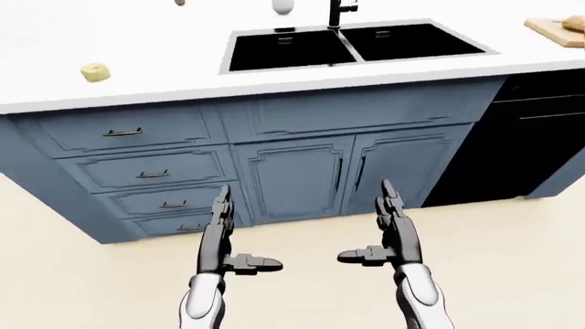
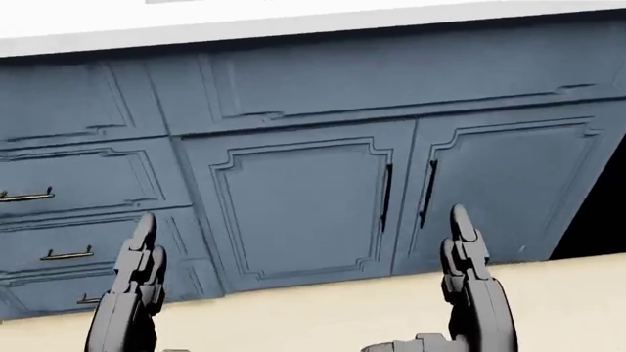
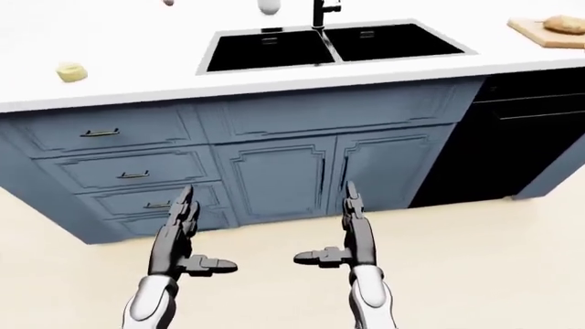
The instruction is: Pick up the wedge of cheese and place it on the slice of bread to prepare a simple cheese on bread dish.
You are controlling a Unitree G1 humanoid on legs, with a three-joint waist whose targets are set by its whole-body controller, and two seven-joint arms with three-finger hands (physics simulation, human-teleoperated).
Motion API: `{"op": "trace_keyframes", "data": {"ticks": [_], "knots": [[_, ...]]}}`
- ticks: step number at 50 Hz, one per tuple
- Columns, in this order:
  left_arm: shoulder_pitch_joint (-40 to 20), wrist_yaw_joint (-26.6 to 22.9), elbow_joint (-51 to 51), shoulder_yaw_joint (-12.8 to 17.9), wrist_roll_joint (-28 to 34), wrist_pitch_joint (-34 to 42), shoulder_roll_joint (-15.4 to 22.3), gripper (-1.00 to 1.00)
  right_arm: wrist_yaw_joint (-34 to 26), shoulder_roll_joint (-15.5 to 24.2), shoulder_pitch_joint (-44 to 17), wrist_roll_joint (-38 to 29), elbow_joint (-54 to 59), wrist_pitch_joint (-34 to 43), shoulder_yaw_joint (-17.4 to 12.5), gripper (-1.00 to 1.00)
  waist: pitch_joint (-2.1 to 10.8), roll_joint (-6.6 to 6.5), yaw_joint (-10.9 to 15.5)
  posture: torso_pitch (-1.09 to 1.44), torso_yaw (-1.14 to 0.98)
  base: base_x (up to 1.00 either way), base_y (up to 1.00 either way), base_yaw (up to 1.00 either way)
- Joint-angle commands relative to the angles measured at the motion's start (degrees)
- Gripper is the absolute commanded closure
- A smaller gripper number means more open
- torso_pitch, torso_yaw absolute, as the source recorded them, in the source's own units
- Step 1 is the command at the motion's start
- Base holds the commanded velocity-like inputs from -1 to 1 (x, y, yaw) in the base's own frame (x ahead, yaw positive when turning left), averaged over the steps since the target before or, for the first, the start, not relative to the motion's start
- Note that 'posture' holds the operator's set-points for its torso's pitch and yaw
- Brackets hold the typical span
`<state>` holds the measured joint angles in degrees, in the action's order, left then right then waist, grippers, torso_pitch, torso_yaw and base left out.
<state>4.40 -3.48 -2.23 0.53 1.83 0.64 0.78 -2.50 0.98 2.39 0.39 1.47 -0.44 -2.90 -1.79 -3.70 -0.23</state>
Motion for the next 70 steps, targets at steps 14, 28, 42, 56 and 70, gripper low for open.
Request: {"op": "trace_keyframes", "data": {"ticks": [14,28,42,56,70], "knots": [[-0.35,0.33,-2.42,0.48,-0.08,-1.19,-0.03,-1.0,-0.37,0.17,-0.41,0.09,-2.18,-1.17,0.47,-1.0,-0.3,7.48,-0.74,0.0,0.0,-0.16,0.73,0.0],[-0.49,0.4,-2.55,0.63,-0.04,-1.22,0.03,-1.0,-0.5,0.15,-0.59,-0.07,-2.22,-0.98,0.62,-1.0,0.77,0.39,0.4,0.0,0.0,-0.16,0.72,0.0],[-0.3,0.46,-2.8,0.63,-0.04,-1.36,0.0,-1.0,-0.57,0.13,-0.38,0.01,-1.93,-1.48,0.58,-1.0,-0.57,6.51,-2.11,0.0,0.0,-0.16,0.72,0.0],[-0.45,0.62,-2.59,0.7,-0.04,-1.58,-0.02,-1.0,-0.56,0.12,-0.6,0.06,-1.41,-1.74,0.6,-1.0,0.95,1.2,0.52,0.0,0.0,-0.16,0.72,0.0],[-0.49,0.7,-2.9,0.72,-0.01,-1.41,0.0,-1.0,-0.5,0.13,-0.75,-0.01,-1.82,-1.3,0.66,-1.0,1.16,7.84,-1.36,0.0,0.0,-0.16,0.72,0.0]]}}
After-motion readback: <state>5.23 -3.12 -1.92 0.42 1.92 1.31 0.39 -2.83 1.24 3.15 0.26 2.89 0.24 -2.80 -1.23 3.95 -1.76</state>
